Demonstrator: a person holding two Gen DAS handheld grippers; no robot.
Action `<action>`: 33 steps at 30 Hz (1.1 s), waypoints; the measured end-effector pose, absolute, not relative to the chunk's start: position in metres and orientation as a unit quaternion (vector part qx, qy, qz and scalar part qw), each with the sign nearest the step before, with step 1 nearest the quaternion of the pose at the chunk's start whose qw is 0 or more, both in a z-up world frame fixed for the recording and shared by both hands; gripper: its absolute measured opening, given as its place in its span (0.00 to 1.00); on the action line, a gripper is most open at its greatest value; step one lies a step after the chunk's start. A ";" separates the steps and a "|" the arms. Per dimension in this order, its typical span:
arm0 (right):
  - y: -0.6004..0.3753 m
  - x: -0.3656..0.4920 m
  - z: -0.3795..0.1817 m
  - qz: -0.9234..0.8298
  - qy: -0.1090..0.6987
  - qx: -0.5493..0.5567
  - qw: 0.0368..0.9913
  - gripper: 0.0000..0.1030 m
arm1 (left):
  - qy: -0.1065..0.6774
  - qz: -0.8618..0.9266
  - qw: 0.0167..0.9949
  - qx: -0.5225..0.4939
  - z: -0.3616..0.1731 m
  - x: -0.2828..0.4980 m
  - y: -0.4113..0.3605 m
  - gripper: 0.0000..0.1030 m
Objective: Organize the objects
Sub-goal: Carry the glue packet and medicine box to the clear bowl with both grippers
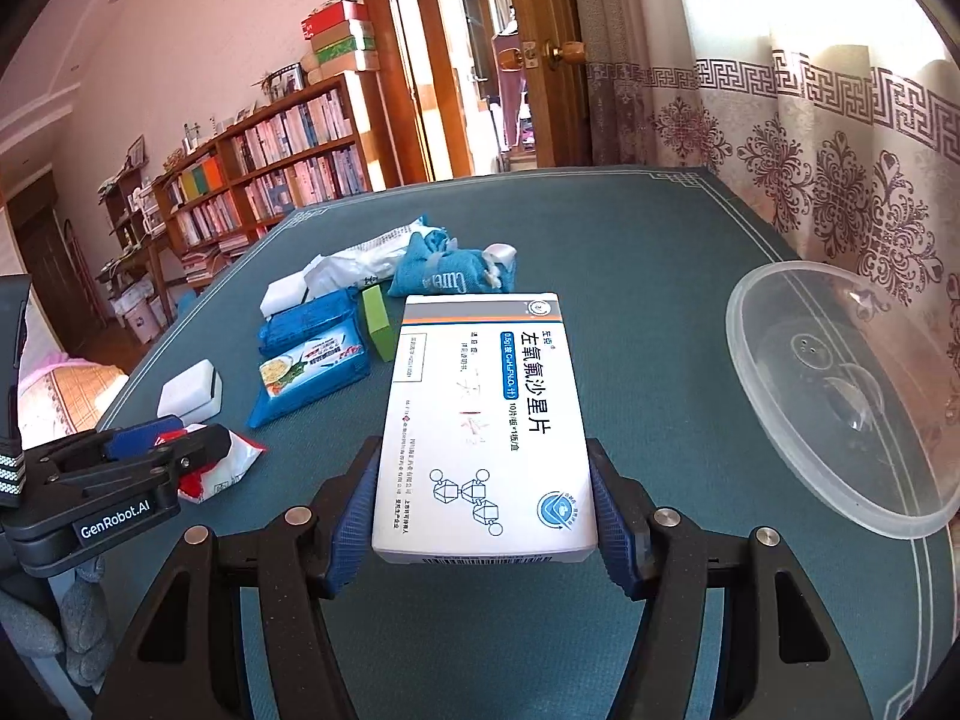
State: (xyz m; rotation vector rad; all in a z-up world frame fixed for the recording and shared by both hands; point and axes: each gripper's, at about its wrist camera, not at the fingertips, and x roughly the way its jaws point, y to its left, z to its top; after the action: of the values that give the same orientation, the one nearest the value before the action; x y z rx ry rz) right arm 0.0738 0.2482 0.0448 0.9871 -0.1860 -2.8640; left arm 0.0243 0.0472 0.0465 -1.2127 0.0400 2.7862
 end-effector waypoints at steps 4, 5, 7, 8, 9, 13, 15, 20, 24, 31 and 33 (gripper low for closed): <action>0.270 0.077 0.049 -0.946 -0.075 0.315 0.031 0.62 | 0.028 0.919 0.071 -0.387 0.055 0.024 0.069 0.51; 0.277 0.078 0.050 -0.946 -0.078 0.312 0.023 0.62 | 0.032 0.919 0.077 -0.385 0.057 0.023 0.075 0.52; 0.292 0.079 0.054 -0.948 -0.084 0.306 0.003 0.62 | 0.039 0.919 0.091 -0.382 0.060 0.022 0.088 0.52; 0.300 0.079 0.056 -0.949 -0.087 0.303 -0.008 0.62 | 0.041 0.918 0.098 -0.382 0.062 0.021 0.094 0.51; 0.309 0.080 0.059 -0.950 -0.092 0.299 -0.019 0.62 | 0.042 0.917 0.105 -0.381 0.064 0.020 0.100 0.51; 0.346 0.081 0.065 -0.950 -0.107 0.286 -0.070 0.63 | 0.049 0.916 0.135 -0.375 0.072 0.016 0.127 0.51; 0.363 0.081 0.067 -0.948 -0.112 0.282 -0.094 0.62 | 0.055 0.915 0.152 -0.370 0.076 0.015 0.141 0.52; 0.403 0.075 0.064 -0.941 -0.120 0.281 -0.146 0.63 | 0.059 0.910 0.191 -0.364 0.086 0.007 0.175 0.52; 0.428 0.068 0.061 -0.936 -0.111 0.278 -0.186 0.63 | 0.062 0.906 0.216 -0.359 0.093 0.000 0.200 0.52; 0.456 0.066 0.051 -0.925 -0.118 0.284 -0.223 0.63 | 0.075 0.900 0.249 -0.351 0.100 -0.014 0.244 0.52; 0.461 0.066 0.048 -0.923 -0.123 0.286 -0.225 0.63 | 0.077 0.896 0.259 -0.351 0.102 -0.018 0.256 0.52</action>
State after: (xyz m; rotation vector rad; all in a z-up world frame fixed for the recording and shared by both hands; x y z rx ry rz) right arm 0.0656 0.4612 0.0485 1.0568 -0.4528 -3.4058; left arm -0.0179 0.2556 0.1015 -0.9520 0.2074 2.4292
